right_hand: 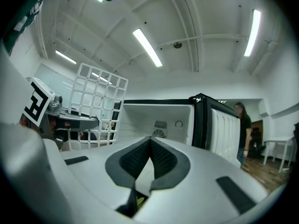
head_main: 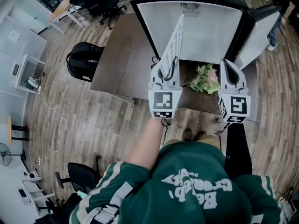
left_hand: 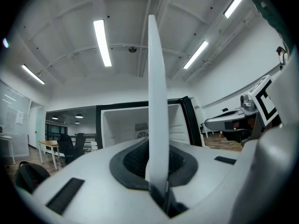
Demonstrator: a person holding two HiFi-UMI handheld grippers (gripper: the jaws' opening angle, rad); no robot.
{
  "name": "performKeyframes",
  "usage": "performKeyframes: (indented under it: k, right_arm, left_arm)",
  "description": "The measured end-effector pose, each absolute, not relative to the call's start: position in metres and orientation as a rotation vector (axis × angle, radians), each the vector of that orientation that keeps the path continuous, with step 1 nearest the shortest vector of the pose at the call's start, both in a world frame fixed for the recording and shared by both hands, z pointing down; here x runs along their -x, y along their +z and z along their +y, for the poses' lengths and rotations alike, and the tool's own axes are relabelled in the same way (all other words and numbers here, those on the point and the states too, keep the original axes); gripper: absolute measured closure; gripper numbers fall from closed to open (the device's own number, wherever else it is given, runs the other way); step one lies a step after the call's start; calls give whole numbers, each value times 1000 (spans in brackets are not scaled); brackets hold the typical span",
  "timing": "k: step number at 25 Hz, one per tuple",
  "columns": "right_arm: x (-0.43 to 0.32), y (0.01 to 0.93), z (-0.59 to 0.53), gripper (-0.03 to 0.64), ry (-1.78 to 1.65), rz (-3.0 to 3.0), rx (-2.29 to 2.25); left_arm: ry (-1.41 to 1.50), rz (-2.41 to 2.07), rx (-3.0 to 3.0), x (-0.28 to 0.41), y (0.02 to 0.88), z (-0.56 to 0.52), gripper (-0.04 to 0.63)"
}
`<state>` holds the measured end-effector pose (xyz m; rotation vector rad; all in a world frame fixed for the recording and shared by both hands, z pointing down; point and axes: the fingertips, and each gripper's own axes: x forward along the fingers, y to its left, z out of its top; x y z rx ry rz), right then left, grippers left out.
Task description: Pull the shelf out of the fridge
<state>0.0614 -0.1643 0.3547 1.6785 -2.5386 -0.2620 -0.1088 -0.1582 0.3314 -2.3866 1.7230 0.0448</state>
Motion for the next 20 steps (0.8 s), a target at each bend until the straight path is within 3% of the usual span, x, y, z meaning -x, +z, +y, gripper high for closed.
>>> performKeyframes:
  k: [20]
  right_arm:
    - [-63,359,-152,608,-308,-2543,-1670]
  left_arm:
    - [22,1740,2374,107,335,-149,558]
